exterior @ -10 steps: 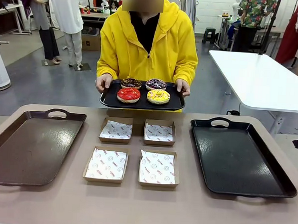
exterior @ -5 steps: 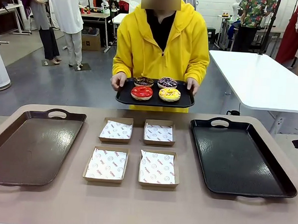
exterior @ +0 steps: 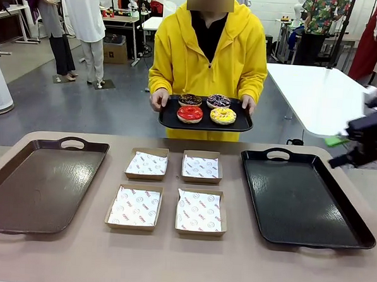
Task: Individually package the donuts and arrange them on the tray.
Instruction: Pick up one Paper togo box.
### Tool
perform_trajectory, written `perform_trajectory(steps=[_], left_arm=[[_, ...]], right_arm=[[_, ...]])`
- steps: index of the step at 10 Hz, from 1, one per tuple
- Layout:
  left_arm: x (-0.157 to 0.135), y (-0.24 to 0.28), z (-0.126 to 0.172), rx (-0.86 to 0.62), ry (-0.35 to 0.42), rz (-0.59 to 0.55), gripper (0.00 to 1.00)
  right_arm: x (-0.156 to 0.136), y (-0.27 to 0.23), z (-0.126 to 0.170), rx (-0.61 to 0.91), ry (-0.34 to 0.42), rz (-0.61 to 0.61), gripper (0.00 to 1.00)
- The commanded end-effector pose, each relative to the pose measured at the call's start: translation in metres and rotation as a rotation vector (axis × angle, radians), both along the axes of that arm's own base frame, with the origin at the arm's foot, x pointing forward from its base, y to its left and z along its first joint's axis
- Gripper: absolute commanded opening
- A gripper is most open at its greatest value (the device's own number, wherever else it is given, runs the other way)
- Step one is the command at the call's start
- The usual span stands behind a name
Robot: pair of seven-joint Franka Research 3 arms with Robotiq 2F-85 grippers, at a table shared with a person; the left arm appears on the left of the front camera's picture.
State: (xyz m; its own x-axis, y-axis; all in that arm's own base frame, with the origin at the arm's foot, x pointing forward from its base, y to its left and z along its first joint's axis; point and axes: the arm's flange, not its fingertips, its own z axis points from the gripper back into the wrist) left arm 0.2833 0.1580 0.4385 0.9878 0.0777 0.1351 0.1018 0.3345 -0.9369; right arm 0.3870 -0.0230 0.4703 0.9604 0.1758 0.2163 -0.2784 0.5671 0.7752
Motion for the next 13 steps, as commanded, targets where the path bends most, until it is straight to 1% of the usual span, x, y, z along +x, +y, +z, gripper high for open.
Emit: perform_trajectory(steps=[1,3,5,6,7,8,9,13], left_arm=[[-0.002,0.000,0.000,-0.011,-0.005,0.004,1.00],[-0.002,0.000,0.000,-0.011,-0.005,0.004,1.00],[-0.002,0.000,0.000,-0.011,-0.005,0.004,1.00],[-0.002,0.000,0.000,-0.011,-0.005,0.004,1.00],[-0.002,0.000,0.000,-0.011,-0.005,0.004,1.00],[-0.002,0.000,0.000,-0.011,-0.005,0.004,1.00],[-0.002,0.000,0.000,-0.011,-0.005,0.004,1.00],[-0.002,0.000,0.000,-0.011,-0.005,0.004,1.00]], right_arm=[[-0.005,0.067,0.021,-0.228,-0.012,0.051,1.00],[-0.014,0.130,0.029,-0.437,-0.038,0.077,1.00],[-0.016,0.168,0.019,-0.580,-0.034,0.039,1.00],[-0.020,0.183,0.012,-0.619,-0.055,0.030,1.00],[-0.024,0.191,0.010,-0.638,-0.063,0.028,1.00],[-0.026,0.192,0.012,-0.620,-0.073,0.023,1.00],[-0.024,0.187,0.017,-0.604,-0.071,0.063,1.00],[-0.024,0.187,0.017,-0.604,-0.071,0.063,1.00]])
